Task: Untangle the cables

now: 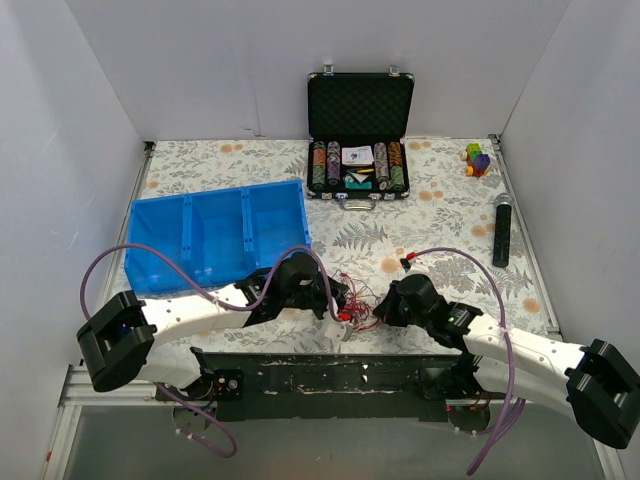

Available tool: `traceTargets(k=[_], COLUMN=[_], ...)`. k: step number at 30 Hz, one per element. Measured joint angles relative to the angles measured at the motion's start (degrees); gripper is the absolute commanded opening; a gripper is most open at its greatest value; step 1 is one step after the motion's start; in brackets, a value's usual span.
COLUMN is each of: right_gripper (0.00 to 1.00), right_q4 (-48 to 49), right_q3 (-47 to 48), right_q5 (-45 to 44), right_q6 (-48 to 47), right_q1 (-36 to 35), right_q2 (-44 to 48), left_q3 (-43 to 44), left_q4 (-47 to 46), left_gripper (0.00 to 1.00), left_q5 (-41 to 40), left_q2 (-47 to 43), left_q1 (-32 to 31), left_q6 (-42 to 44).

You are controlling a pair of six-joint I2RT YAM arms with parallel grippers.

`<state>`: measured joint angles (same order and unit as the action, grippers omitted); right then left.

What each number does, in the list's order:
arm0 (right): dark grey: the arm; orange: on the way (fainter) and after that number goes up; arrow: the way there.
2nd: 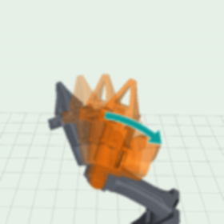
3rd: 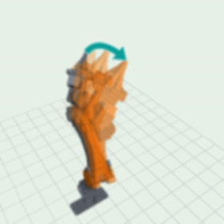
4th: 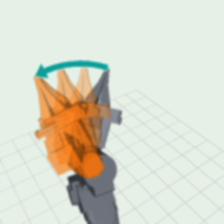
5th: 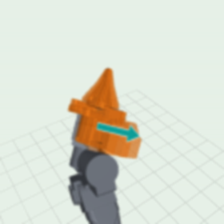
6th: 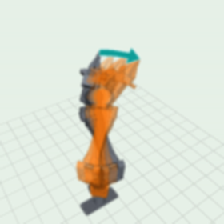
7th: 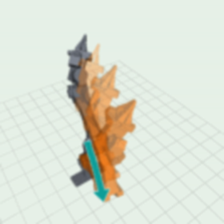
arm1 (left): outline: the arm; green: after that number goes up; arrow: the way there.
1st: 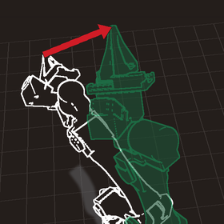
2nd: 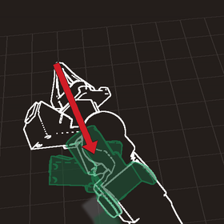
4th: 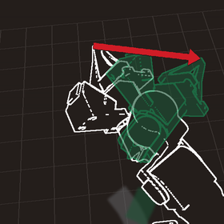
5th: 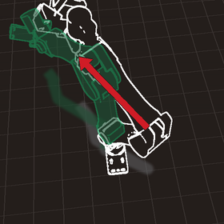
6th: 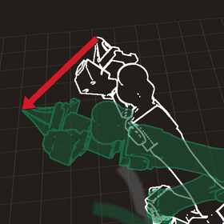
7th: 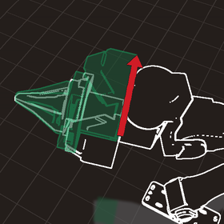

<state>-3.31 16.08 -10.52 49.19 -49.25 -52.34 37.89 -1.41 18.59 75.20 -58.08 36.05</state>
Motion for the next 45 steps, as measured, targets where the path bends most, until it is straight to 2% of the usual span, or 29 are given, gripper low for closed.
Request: traceTargets(k=[5,12,18,25,29,32,38,45], right_gripper=[0.01,0.01,0.01,0.01,0.45,0.62,0.65,0.69], right_q4=[0.0,2.6,8.1,10.3,10.8,8.9,2.6,2.1], right_q3=[0.0,-0.2,-0.2,-0.9,-1.2,-1.2,1.5,4.8], right_q5=[-0.2,-1.2,-1.4,-1.9,-1.5,-1.6,-4.1,-5.9], right_q6=[0.2,1.1,2.3,3.5,3.2,1.5,-5.9,-12.3], right_q1=[0.0,0.0,0.0,0.0,0.0,0.0,0.0,0.0], right_q2=[-0.6,-2.8,-4.7,-6.6,-6.3,-1.6,13.3,20.9], left_q3=[8.6,29.6,37.0,39.1,42.8,43.2,37.4,34.6], left_q4=[1.7,5.6,14.0,18.4,23.0,22.9,20.6,19.8], left_gripper=[0.0,0.0,0.0,0.0,0.0,0.0,0.0,0.0], left_q5=[-1.3,-4.6,-5.0,-5.5,-2.2,1.6,6.0,8.3], left_q2=[0.0,-0.5,-1.4,-1.6,-1.6,-2.8,-8.7,-7.5], left_q1=[0.0,0.4,3.3,5.9,6.6,7.1,7.4,7.4], left_q6=[-8.8,-33.2,-47.5,-52.2,-53.7,-55.6,-59.5,-60.9])
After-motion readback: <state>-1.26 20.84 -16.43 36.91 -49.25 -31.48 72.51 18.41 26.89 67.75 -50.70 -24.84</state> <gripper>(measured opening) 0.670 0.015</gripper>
